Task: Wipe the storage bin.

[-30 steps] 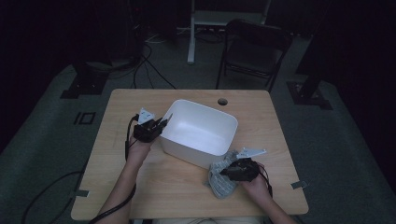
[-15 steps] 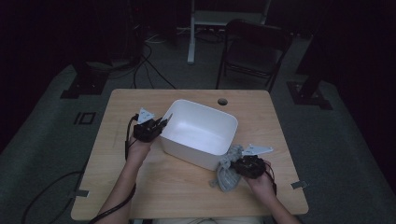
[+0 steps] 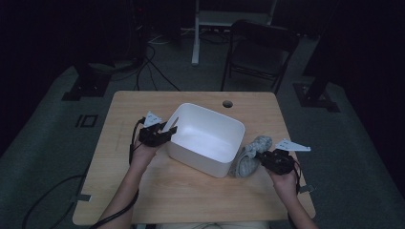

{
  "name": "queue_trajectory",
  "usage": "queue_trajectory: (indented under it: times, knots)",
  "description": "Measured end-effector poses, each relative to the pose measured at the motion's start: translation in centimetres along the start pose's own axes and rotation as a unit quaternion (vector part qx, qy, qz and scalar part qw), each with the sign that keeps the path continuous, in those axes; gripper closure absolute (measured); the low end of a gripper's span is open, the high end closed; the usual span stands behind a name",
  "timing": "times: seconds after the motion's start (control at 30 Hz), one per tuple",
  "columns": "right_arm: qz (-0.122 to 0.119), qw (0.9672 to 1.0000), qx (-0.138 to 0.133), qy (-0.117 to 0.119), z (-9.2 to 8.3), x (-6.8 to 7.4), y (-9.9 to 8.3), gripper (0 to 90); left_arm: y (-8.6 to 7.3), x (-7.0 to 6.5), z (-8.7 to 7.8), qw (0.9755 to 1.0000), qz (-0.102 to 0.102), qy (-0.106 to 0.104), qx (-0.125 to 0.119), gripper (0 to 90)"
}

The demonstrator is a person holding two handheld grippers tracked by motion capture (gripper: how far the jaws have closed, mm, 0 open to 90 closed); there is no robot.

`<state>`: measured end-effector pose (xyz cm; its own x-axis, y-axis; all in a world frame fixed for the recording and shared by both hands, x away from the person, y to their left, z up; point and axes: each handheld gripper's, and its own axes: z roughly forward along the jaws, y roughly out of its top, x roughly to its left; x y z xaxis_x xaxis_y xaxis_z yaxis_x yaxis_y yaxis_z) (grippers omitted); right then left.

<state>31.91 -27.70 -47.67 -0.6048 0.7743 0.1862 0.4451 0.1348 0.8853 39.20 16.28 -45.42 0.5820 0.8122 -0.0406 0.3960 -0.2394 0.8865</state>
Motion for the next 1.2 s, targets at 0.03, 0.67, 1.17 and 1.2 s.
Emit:
queue_trajectory:
  times: [0.03, 0.67, 1.17, 1.2]
  knots:
    - [0.0, 1.0, -0.004, -0.002, -0.2, 0.0, 0.1, 76.4, 0.0, -0.1, -0.2, 1.0, -0.002, -0.001, 0.0, 53.7]
    - [0.006, 0.9998, -0.012, -0.012, -1.8, -0.5, 0.0, 75.5, -1.0, -3.0, -4.8, 0.9979, -0.031, -0.03, 0.049, 45.1]
    - [-0.001, 0.9998, -0.019, -0.005, -2.6, 0.0, 0.0, 75.5, 0.9, -1.6, -5.9, 0.9975, 0.052, -0.047, -0.011, 36.2]
    - [-0.001, 0.9998, -0.019, -0.005, -2.7, 0.0, 0.0, 75.5, 1.2, -1.2, -5.6, 0.9974, 0.058, -0.042, -0.015, 36.2]
